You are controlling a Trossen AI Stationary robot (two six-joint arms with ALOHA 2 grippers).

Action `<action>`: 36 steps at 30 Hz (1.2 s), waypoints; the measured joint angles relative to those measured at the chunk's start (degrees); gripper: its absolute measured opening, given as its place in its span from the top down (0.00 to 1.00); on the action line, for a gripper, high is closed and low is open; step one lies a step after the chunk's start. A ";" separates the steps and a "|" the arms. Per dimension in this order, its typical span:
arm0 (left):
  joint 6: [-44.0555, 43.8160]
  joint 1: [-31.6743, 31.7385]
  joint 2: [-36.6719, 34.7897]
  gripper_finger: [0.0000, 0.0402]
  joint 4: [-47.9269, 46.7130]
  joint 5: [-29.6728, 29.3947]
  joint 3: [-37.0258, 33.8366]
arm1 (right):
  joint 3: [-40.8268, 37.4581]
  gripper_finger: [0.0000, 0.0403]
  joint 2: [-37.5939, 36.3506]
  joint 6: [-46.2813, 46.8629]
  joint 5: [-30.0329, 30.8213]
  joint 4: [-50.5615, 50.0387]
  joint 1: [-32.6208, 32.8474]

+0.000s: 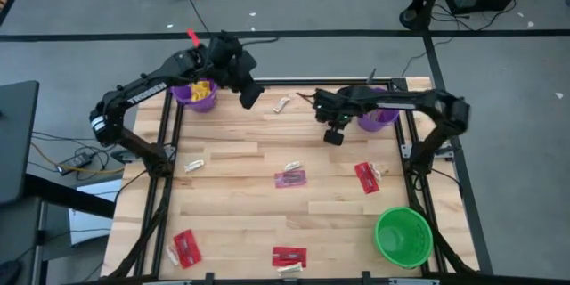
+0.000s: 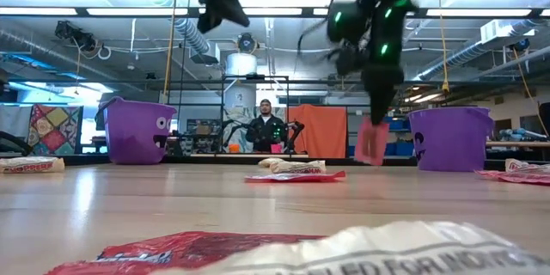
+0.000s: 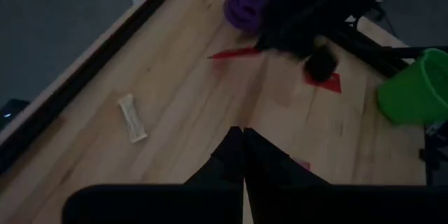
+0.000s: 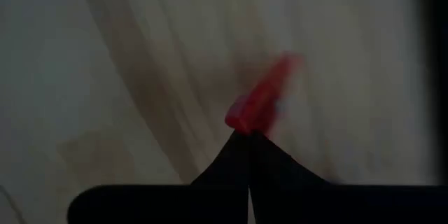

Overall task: Sort candy by brand, put in halloween buckets
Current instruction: Put the red candy into the right purple bucket

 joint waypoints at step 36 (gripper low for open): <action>-11.68 -5.70 -2.13 0.98 33.39 3.25 -33.32 | 0.11 0.84 -28.94 34.23 10.07 -26.43 -1.54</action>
